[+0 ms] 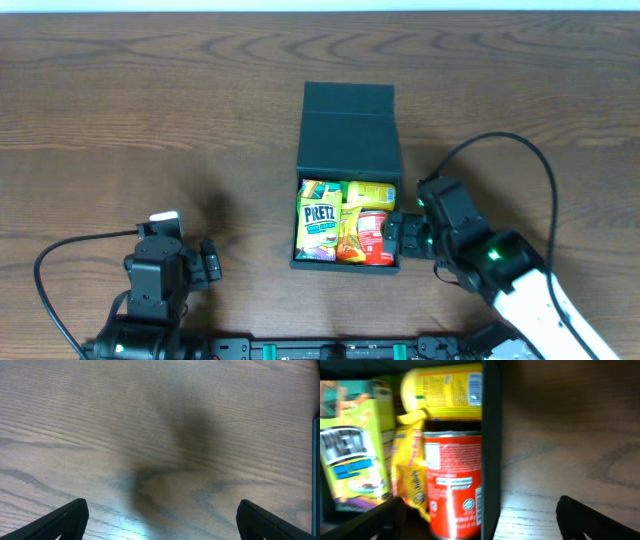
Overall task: Pack container
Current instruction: 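Raise the right gripper and move it behind the box lid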
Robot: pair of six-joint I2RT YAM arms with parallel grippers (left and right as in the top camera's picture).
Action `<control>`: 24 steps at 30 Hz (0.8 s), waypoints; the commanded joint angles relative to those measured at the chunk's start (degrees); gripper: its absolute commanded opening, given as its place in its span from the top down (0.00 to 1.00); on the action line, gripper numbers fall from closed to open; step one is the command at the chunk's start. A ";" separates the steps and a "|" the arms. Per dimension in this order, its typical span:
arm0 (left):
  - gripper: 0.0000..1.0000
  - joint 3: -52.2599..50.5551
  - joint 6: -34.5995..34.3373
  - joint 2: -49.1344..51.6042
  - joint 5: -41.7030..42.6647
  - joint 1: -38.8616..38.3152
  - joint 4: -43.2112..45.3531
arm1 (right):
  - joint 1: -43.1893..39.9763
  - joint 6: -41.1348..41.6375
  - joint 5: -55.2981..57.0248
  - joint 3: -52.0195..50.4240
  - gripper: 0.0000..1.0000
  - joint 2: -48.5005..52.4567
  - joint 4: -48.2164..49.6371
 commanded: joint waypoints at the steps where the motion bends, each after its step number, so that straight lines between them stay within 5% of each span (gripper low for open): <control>1: 0.05 0.00 1.18 -0.28 -0.76 0.20 0.11 | 0.37 -0.44 0.55 -0.26 0.02 -4.46 -0.20; 6: 0.05 0.00 1.18 -0.28 -0.76 0.20 0.11 | -0.17 -0.22 6.56 -0.26 0.05 -10.56 0.63; 8: 0.05 0.00 1.18 -0.28 -0.76 0.20 0.11 | -1.57 -0.24 8.46 -0.26 0.23 -12.20 1.38; 11: 0.05 0.00 1.18 -0.28 -0.76 0.20 0.11 | -4.98 -0.24 7.02 0.13 0.68 -12.17 3.06; 14: 0.05 0.00 1.18 -0.28 -0.76 0.20 0.11 | -10.12 -0.92 1.86 2.25 0.95 -9.51 4.59; 24: 0.05 -0.02 1.18 -0.28 -0.76 0.20 0.11 | -24.15 -10.21 -14.36 16.35 0.99 5.88 0.24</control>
